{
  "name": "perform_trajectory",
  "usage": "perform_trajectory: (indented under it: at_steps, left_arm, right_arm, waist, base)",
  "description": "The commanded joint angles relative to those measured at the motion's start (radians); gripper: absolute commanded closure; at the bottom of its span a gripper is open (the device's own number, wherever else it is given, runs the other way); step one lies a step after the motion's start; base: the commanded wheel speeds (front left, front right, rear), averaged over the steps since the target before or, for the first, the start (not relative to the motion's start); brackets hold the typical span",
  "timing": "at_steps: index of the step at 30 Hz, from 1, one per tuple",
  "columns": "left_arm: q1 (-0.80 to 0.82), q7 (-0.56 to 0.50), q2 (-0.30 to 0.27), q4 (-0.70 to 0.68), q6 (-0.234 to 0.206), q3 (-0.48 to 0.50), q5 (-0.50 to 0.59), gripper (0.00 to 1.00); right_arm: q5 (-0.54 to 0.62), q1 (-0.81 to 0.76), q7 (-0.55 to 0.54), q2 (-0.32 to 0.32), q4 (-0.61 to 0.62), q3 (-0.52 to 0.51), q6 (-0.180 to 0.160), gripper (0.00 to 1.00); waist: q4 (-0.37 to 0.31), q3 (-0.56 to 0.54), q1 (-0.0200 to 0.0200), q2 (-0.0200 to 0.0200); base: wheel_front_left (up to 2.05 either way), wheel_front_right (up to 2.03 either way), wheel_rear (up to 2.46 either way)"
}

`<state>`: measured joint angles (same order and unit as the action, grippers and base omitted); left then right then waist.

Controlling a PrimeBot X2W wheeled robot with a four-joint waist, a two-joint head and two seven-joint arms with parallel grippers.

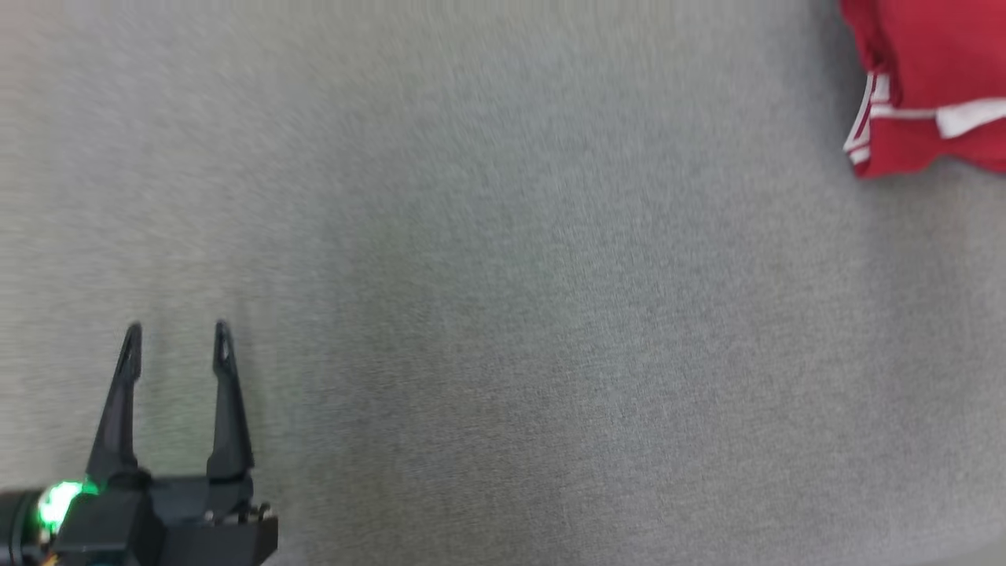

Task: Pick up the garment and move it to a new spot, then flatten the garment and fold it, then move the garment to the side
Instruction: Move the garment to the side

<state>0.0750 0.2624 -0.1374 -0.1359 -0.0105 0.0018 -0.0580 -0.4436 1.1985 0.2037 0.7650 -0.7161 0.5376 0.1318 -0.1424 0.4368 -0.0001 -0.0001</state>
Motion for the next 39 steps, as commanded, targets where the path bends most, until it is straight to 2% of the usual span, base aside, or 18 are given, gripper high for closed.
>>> perform_trajectory:
  at_steps: [1, 7, 14, 22, 33, 39]
  left_arm:
    - [-0.024, 0.003, 0.006, 0.01, -0.004, 0.004, -0.007, 0.0]
    - [-0.087, 0.003, 0.023, 0.063, 0.007, 0.027, -0.027, 0.0]
    - [-0.15, 0.003, 0.036, 0.095, 0.019, 0.051, -0.027, 0.0]
    - [-0.168, 0.003, 0.038, 0.126, 0.044, 0.045, -0.012, 0.0]
    - [-0.202, 0.003, 0.044, 0.161, 0.056, 0.043, -0.006, 0.0]
    - [-0.206, 0.003, 0.048, 0.17, 0.06, 0.042, -0.006, 0.0]
  right_arm:
    - [0.003, -0.026, 0.009, -0.021, 0.013, -0.003, -0.003, 0.0]
    - [0.004, -0.169, 0.037, -0.141, 0.052, -0.047, -0.003, 0.0]
    - [0.043, -0.382, 0.055, -0.281, 0.09, -0.13, -0.003, 0.0]
    - [0.087, -0.614, 0.06, -0.372, 0.175, -0.235, -0.003, 0.0]
    - [0.154, -0.964, 0.061, -0.485, 0.364, -0.413, -0.003, 0.0]
    - [0.188, -1.11, 0.054, -0.534, 0.448, -0.466, -0.003, 0.0]
  waist:
    - [0.06, -0.112, 0.0001, 0.0001]
    - [0.117, -0.227, 0.0001, 0.0001]
    - [0.138, -0.319, 0.0001, 0.0001]
    - [0.161, -0.37, 0.0001, 0.0001]
    - [0.152, -0.438, 0.0001, 0.0001]
    - [0.149, -0.458, 0.0001, 0.0001]
  base:
    - [0.0, 0.0, 0.0]
    - [0.0, 0.0, 0.0]
    - [0.0, 0.0, 0.0]
    - [0.0, 0.0, 0.0]
    - [0.0, 0.0, 0.0]
    - [0.0, 0.0, 0.0]
